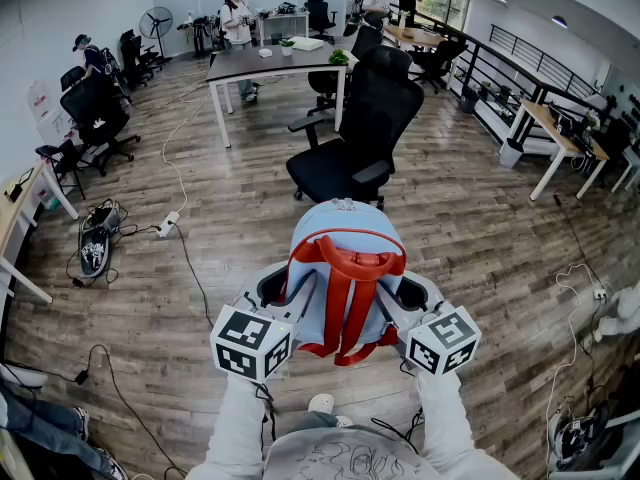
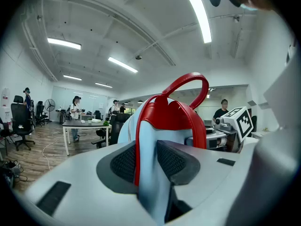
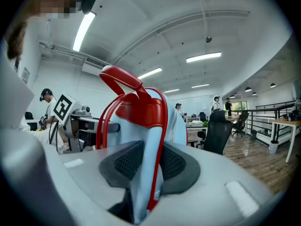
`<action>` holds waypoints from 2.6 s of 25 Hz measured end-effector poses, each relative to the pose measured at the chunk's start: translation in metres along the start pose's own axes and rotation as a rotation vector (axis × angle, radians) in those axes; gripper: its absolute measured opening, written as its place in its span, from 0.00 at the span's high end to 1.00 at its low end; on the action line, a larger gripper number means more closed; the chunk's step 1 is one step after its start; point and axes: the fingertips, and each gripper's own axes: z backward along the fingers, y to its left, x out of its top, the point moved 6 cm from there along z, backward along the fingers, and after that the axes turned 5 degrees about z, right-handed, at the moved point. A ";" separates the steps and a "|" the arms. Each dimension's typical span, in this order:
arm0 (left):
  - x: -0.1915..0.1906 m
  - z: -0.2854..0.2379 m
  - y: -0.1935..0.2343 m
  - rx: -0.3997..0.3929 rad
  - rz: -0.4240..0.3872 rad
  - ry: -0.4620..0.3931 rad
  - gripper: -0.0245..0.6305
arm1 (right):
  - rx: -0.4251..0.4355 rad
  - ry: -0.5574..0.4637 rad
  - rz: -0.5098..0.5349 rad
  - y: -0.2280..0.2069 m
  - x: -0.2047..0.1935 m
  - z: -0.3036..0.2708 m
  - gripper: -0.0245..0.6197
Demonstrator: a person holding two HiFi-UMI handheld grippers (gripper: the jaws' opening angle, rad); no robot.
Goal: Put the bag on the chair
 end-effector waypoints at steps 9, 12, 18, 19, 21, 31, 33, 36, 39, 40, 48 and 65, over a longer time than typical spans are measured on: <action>-0.001 -0.008 0.010 -0.001 -0.002 -0.002 0.77 | -0.001 -0.002 0.001 -0.005 -0.002 -0.011 0.79; 0.001 -0.010 0.016 -0.002 -0.002 -0.005 0.77 | -0.001 0.001 0.003 -0.005 -0.001 -0.017 0.79; 0.002 -0.018 0.031 -0.006 -0.001 -0.002 0.77 | -0.006 0.005 -0.003 -0.010 -0.002 -0.034 0.78; 0.002 -0.020 0.034 -0.007 -0.001 -0.002 0.77 | -0.008 0.004 -0.004 -0.011 -0.002 -0.038 0.78; 0.003 -0.025 0.041 -0.010 -0.005 -0.003 0.77 | -0.013 0.000 -0.004 -0.014 -0.003 -0.045 0.78; 0.006 -0.055 0.077 -0.020 0.002 0.018 0.77 | -0.022 0.014 -0.016 -0.035 -0.007 -0.086 0.77; 0.008 -0.066 0.084 -0.017 0.004 0.024 0.77 | -0.019 0.018 -0.022 -0.045 -0.008 -0.096 0.77; 0.012 -0.092 0.095 -0.013 0.004 0.031 0.77 | -0.017 0.020 -0.029 -0.068 -0.010 -0.114 0.77; 0.015 -0.119 0.113 0.004 0.005 0.035 0.77 | -0.002 0.022 -0.036 -0.092 -0.014 -0.140 0.77; 0.016 -0.128 0.119 0.011 0.007 0.036 0.77 | 0.004 0.023 -0.037 -0.100 -0.015 -0.149 0.77; 0.048 -0.229 0.156 0.057 0.010 0.027 0.77 | 0.045 0.011 -0.030 -0.197 -0.004 -0.216 0.77; 0.088 -0.394 0.225 0.099 0.016 0.029 0.77 | 0.082 0.011 -0.022 -0.353 0.003 -0.332 0.77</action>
